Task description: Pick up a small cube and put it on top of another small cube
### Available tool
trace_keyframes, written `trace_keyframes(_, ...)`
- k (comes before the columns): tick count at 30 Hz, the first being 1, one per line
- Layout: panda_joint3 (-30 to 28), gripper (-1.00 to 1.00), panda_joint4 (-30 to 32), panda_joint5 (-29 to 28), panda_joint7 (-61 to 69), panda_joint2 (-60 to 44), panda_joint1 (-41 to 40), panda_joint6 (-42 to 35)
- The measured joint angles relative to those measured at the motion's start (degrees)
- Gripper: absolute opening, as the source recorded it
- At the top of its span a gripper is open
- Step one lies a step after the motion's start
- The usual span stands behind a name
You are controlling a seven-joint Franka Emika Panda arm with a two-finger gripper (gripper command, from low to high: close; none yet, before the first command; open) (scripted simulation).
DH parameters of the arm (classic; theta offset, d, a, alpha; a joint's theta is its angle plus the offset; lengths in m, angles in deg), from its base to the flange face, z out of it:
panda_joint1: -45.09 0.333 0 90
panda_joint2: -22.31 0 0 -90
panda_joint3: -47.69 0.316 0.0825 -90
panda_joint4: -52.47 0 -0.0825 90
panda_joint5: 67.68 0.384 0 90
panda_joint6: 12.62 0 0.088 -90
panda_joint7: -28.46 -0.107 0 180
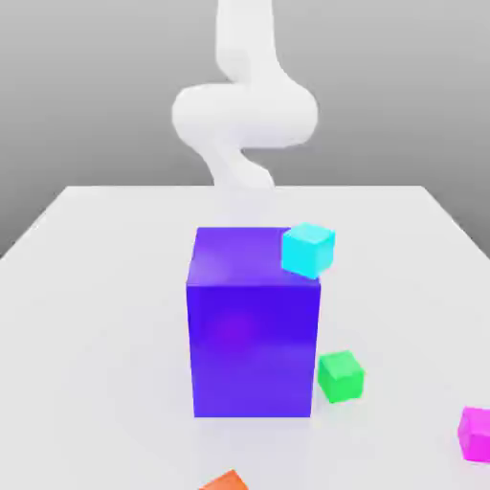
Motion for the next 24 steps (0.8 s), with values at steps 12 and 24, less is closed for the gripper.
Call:
trace_keyframes(12, 12.38, 0.00, 18.03, 8.55, -31.55, -6.40, -2.56, -10.46)
trace_keyframes(24, 15.34, -1.00, 25.65, 10.82, -34.16, -13.28, -2.66, 1.01)
